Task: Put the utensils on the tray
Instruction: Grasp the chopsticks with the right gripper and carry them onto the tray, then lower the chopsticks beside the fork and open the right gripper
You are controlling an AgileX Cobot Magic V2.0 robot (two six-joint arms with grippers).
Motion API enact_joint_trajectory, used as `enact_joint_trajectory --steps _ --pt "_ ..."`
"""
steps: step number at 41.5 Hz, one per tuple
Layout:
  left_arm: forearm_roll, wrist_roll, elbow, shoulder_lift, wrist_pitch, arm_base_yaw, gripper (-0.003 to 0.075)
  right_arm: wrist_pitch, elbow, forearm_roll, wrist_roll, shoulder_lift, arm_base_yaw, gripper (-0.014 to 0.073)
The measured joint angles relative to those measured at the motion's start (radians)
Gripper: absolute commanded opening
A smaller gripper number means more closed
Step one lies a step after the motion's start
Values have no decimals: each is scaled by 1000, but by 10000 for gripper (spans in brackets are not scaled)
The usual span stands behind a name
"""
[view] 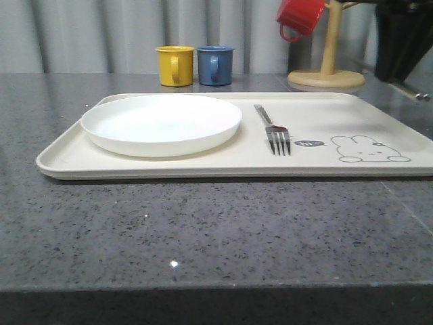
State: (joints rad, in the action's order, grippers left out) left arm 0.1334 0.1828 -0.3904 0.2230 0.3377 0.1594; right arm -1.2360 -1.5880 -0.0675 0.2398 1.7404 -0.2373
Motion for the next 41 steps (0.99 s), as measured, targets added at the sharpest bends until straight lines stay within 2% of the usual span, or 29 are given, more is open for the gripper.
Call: enact_joint_trajectory --steps 8,22,25,41 --pt "0 0 0 0 0 0 -19 29 0 -2 58 66 -68 -25" --pt "0 0 0 0 0 0 -19 61 0 -9 92 133 -71 -14" --pt "0 0 0 0 0 0 -19 64 0 -11 92 137 -71 20" --pt "0 0 0 0 0 -2 -19 72 0 -22 96 137 -71 316"
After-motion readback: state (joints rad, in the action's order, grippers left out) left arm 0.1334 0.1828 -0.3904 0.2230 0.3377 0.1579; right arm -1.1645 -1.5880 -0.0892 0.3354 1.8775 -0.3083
